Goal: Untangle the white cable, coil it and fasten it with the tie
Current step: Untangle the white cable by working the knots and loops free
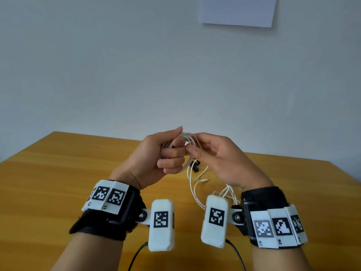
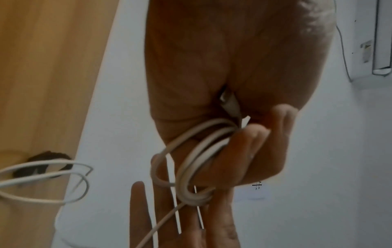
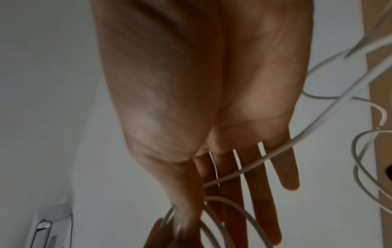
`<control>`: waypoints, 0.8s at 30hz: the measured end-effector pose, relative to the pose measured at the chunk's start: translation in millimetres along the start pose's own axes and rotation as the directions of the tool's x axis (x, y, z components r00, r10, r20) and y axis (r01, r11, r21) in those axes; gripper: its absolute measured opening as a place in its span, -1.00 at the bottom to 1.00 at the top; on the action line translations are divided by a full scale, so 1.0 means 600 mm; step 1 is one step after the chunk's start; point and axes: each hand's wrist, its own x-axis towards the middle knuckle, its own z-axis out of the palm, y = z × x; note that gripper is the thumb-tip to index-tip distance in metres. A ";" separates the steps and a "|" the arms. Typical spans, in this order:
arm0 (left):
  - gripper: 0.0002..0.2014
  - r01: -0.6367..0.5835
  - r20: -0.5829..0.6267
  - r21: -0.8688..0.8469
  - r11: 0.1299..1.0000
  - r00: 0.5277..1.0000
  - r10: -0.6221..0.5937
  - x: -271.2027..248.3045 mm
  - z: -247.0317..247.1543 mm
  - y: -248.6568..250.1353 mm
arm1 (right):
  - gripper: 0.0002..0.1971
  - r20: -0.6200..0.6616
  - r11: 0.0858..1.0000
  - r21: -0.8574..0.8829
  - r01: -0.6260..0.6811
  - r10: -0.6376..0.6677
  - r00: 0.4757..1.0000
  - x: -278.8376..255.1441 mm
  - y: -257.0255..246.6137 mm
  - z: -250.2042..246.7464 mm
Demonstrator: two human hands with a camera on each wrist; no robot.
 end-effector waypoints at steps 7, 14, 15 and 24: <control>-0.55 -0.133 -0.119 0.180 0.975 0.981 0.156 0.016 0.011 -0.012 | -0.84 -0.162 0.999 0.035 -0.011 0.017 0.987 0.009 0.006 0.005; -0.46 -0.122 -0.197 0.493 0.861 0.949 0.247 0.021 0.013 -0.024 | -0.82 -0.276 0.998 0.028 -0.053 0.059 0.959 0.008 0.001 -0.001; -0.43 -0.099 -0.195 0.506 0.857 0.954 0.226 0.018 0.014 -0.023 | -0.84 -0.270 0.996 0.039 -0.077 0.085 0.959 0.006 -0.001 -0.003; -0.53 -0.106 -0.260 0.638 0.763 0.903 0.343 0.019 0.008 -0.022 | -0.90 -0.195 0.990 0.028 -0.136 0.139 0.971 0.005 0.002 0.000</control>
